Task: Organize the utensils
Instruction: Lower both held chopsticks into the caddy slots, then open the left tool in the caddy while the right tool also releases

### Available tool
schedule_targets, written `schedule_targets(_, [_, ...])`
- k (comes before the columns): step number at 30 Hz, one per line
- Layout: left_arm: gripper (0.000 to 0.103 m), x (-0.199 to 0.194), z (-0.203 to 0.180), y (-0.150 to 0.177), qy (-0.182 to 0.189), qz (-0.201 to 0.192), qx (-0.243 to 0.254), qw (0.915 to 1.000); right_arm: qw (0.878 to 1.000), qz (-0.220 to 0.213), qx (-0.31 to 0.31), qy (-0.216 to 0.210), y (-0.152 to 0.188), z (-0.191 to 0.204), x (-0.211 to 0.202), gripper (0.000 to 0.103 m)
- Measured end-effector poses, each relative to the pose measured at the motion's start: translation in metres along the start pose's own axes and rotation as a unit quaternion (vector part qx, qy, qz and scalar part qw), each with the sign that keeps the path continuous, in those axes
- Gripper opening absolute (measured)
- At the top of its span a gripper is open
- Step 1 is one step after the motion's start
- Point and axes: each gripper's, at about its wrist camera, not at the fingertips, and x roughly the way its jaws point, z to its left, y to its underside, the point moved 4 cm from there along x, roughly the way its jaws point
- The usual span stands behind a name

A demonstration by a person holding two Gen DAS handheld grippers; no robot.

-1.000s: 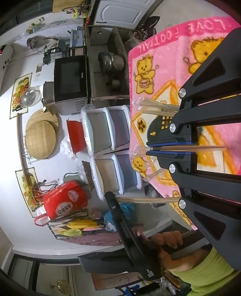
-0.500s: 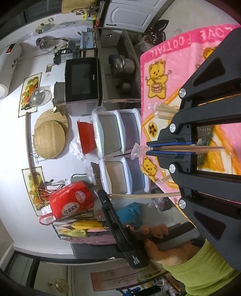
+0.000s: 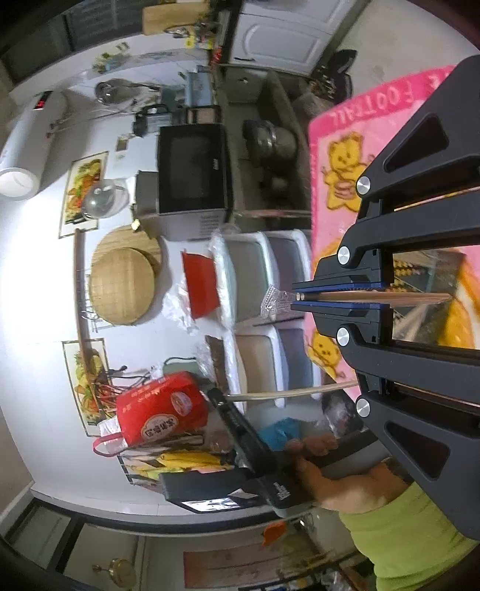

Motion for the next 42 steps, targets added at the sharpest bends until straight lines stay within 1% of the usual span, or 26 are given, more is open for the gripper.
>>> schedule_targets(3, [0.003, 0.007, -0.001, 0.003, -0.002, -0.005, -0.009, 0.9999, 1.0, -0.01, -0.008, 0.018, -0.005, -0.004, 0.008, 0.005])
schedule_targets(9, [0.003, 0.019, -0.002, 0.019, -0.002, 0.002, -0.019, 0.9998, 1.0, -0.007, -0.001, 0.025, 0.0, -0.013, 0.028, 0.005])
schedule_targets(18, [0.003, 0.027, -0.004, 0.047, -0.006, 0.011, -0.015, 0.9998, 0.999, 0.006, 0.005, 0.036, 0.02, -0.022, 0.051, 0.005])
schedule_targets(22, [0.003, 0.028, -0.004, 0.053, 0.002, 0.015, -0.021, 0.9997, 0.999, 0.013, -0.003, 0.047, 0.035, -0.023, 0.059, 0.005])
schedule_targets(28, [0.003, 0.027, -0.001, 0.071, 0.009, 0.031, -0.023, 0.9992, 0.999, 0.025, 0.007, 0.043, 0.051, -0.028, 0.066, 0.005])
schedule_targets(34, [0.003, 0.025, 0.001, 0.084, 0.024, 0.051, -0.021, 0.9982, 0.998, 0.039, 0.017, 0.038, 0.065, -0.028, 0.073, 0.005])
schedule_targets(42, [0.003, 0.019, 0.002, 0.102, 0.05, 0.089, -0.02, 0.9946, 0.997, 0.054, 0.025, 0.038, 0.079, -0.029, 0.074, 0.005])
